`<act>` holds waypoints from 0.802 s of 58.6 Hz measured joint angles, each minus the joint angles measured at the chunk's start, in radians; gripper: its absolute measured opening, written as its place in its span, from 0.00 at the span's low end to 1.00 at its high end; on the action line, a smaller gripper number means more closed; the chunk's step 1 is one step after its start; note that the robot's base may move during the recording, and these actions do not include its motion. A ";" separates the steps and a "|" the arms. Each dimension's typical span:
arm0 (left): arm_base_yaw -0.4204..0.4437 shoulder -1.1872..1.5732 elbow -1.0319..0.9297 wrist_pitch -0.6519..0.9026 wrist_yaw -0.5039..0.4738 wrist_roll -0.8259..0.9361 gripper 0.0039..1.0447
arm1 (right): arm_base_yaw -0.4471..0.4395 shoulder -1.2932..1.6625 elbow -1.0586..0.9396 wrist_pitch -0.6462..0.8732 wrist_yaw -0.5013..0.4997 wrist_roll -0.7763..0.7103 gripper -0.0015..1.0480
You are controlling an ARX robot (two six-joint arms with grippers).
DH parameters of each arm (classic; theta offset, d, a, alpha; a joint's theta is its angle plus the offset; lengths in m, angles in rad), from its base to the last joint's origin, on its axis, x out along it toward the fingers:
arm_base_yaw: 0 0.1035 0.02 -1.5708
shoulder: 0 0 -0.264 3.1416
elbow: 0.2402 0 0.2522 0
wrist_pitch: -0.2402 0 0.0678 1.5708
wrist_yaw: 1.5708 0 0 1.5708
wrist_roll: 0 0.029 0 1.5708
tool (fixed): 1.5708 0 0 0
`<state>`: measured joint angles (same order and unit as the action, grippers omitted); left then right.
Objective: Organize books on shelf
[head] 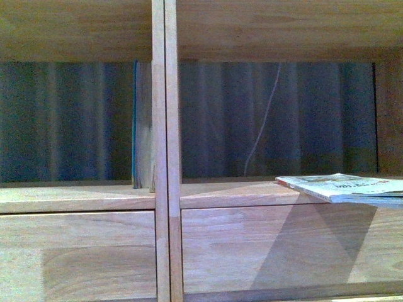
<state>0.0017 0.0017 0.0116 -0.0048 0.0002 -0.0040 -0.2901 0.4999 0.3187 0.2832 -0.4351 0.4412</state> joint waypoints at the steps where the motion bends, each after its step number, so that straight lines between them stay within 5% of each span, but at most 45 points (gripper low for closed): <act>1: 0.000 0.000 0.000 0.000 0.000 0.000 0.93 | 0.008 0.040 0.023 0.022 0.000 0.027 0.93; 20: 0.000 0.000 0.000 0.000 0.000 0.000 0.93 | 0.188 0.723 0.399 0.203 0.168 0.476 0.93; 47: 0.000 0.000 0.000 0.000 0.000 0.000 0.93 | 0.258 1.088 0.673 0.253 0.379 0.750 0.90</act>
<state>0.0017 0.0017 0.0116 -0.0048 0.0002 -0.0040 -0.0319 1.5883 0.9920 0.5365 -0.0559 1.1908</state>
